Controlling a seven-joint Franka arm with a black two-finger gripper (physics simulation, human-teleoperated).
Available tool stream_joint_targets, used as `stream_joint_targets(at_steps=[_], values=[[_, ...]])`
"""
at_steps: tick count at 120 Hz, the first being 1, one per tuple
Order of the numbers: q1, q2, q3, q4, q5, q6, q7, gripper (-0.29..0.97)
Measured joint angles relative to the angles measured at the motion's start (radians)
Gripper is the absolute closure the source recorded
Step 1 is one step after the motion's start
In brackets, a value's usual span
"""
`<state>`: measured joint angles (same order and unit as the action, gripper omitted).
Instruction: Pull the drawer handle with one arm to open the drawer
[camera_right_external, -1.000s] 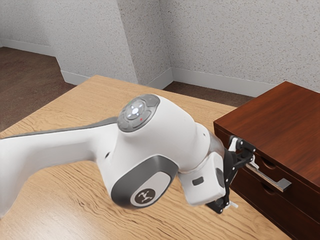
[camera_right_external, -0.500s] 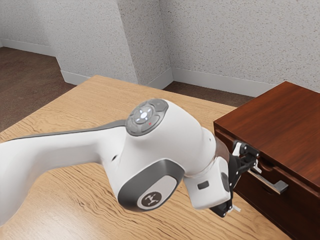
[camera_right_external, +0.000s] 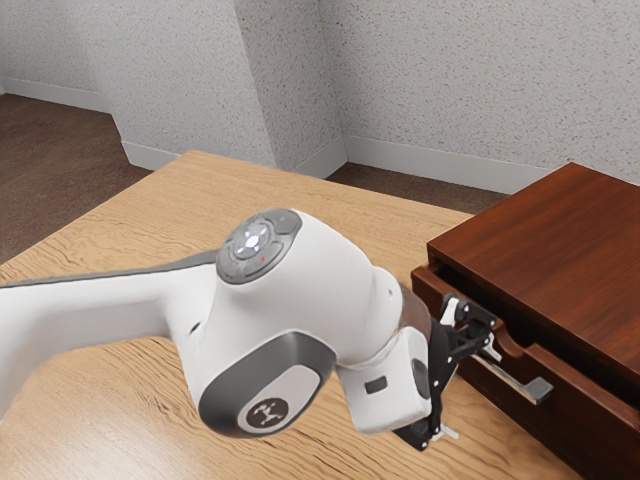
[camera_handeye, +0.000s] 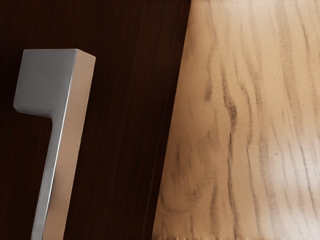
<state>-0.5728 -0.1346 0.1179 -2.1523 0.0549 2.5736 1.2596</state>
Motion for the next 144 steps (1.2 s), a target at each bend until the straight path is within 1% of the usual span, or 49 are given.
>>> stream_joint_targets(at_steps=[43,66,82,96,100,108,114,126,144], values=[[0.007,-0.075,-0.008,-0.066,-0.001,-0.002,-0.008,0.03],[0.007,-0.085,-0.026,-0.084,-0.002,0.001,-0.016,0.01],[0.008,-0.125,-0.028,-0.122,0.0,0.002,-0.02,0.03],[0.011,-0.152,-0.029,-0.154,0.0,0.003,-0.025,0.01],[0.028,-0.162,-0.046,-0.162,0.001,0.003,-0.027,0.02],[0.116,-0.184,-0.136,-0.177,-0.001,0.003,-0.03,0.03],[0.151,-0.195,-0.171,-0.188,-0.002,0.003,-0.033,0.03],[0.172,-0.208,-0.197,-0.203,-0.006,0.004,-0.039,0.01],[0.175,-0.219,-0.203,-0.221,-0.006,0.005,-0.049,0.0]])
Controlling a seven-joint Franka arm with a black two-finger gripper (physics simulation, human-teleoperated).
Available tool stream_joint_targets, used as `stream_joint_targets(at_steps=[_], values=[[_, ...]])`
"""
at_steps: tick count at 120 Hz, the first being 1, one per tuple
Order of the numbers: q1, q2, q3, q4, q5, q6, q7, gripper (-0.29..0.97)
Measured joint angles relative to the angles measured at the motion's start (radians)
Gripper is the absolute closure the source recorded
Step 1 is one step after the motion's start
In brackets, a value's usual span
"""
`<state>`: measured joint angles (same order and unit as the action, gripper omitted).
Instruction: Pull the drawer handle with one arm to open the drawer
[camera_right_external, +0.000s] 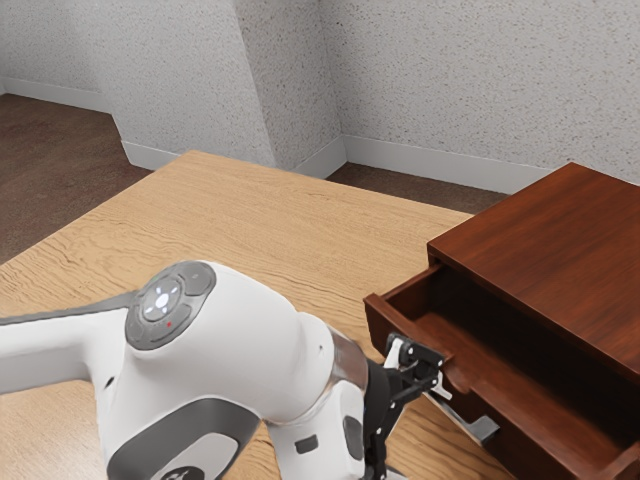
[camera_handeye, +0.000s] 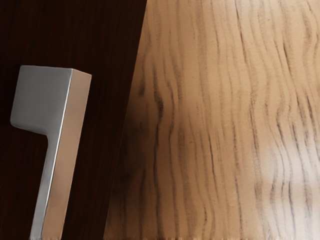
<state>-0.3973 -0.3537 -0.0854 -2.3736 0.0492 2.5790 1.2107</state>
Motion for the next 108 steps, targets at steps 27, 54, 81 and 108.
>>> stream_joint_targets(at_steps=[27,54,81,108], values=[[0.002,-0.034,0.0,-0.036,0.001,0.001,-0.012,0.0],[0.018,-0.072,-0.009,-0.074,0.003,0.0,-0.023,0.0],[0.063,-0.107,-0.055,-0.103,-0.003,-0.002,-0.035,0.0],[0.082,-0.156,-0.077,-0.137,-0.005,-0.006,-0.047,0.02]])
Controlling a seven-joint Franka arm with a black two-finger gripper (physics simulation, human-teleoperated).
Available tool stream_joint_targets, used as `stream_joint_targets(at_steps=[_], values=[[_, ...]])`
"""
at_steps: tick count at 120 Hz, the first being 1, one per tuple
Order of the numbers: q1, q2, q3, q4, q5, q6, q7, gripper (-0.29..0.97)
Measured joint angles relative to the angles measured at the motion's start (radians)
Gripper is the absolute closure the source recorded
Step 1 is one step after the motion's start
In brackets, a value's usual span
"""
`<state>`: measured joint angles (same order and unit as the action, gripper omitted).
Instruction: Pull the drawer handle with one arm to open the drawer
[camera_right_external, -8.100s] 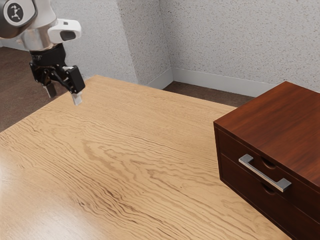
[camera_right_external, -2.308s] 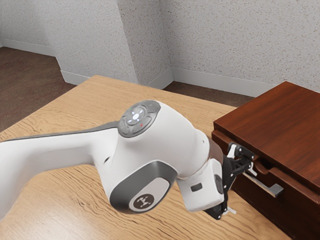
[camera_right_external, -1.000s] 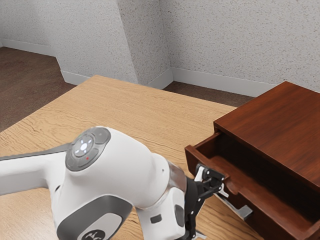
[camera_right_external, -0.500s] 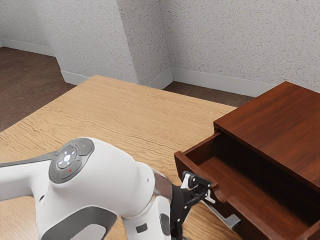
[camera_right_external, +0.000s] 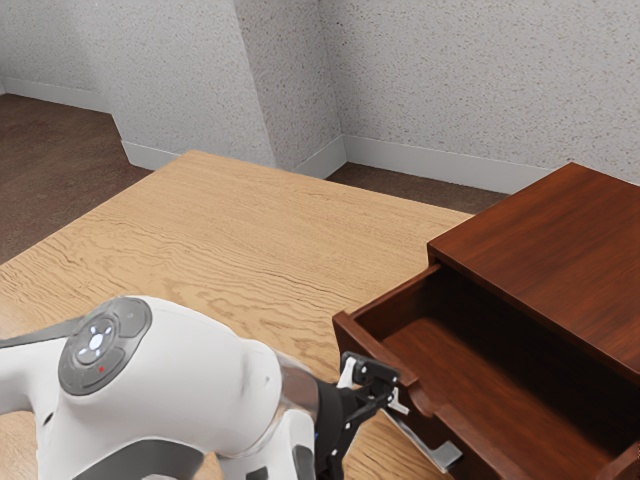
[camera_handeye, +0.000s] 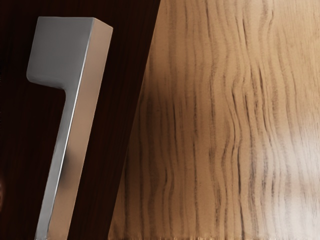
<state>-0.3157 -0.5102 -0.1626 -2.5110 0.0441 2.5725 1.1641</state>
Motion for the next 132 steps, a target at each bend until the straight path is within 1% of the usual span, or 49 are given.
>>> stream_joint_targets(at_steps=[44,78,98,110,123,132], values=[[0.003,-0.063,-0.003,-0.052,-0.011,-0.003,-0.014,0.01],[0.003,-0.105,-0.002,-0.074,-0.016,-0.007,-0.02,0.05],[0.002,-0.136,-0.003,-0.101,-0.013,-0.011,-0.023,-0.01],[0.001,-0.146,-0.003,-0.107,-0.008,-0.012,-0.025,0.01],[0.0,-0.161,-0.004,-0.118,0.002,-0.015,-0.027,0.0],[0.003,-0.165,-0.01,-0.12,-0.004,-0.017,-0.029,-0.01]])
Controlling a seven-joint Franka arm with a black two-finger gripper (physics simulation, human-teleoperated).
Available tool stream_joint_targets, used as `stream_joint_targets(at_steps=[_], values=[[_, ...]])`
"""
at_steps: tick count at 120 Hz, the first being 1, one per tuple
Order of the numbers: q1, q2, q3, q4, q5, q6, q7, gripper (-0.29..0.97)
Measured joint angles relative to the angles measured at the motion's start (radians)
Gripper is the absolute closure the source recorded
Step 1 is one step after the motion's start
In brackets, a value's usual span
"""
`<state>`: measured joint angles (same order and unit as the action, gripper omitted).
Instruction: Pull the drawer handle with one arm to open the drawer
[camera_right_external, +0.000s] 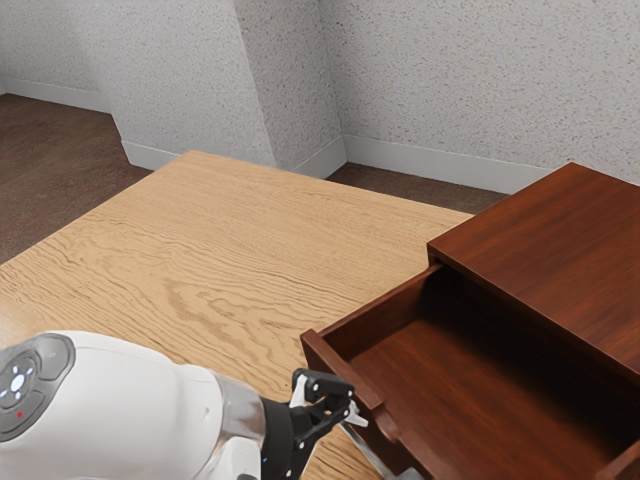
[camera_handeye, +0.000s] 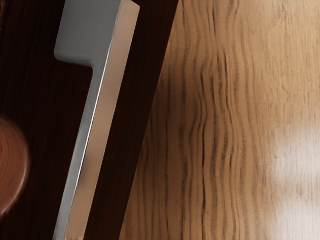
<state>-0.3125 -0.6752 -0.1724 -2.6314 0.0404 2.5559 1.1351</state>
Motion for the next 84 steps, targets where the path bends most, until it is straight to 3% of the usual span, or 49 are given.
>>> stream_joint_targets(at_steps=[40,64,84], values=[[0.007,-0.011,-0.01,0.001,-0.017,0.003,-0.006,0.01],[0.015,-0.05,-0.064,0.011,-0.042,0.0,-0.008,0.0],[0.132,-0.053,-0.082,0.158,-0.096,-0.183,-0.102,0.0]])
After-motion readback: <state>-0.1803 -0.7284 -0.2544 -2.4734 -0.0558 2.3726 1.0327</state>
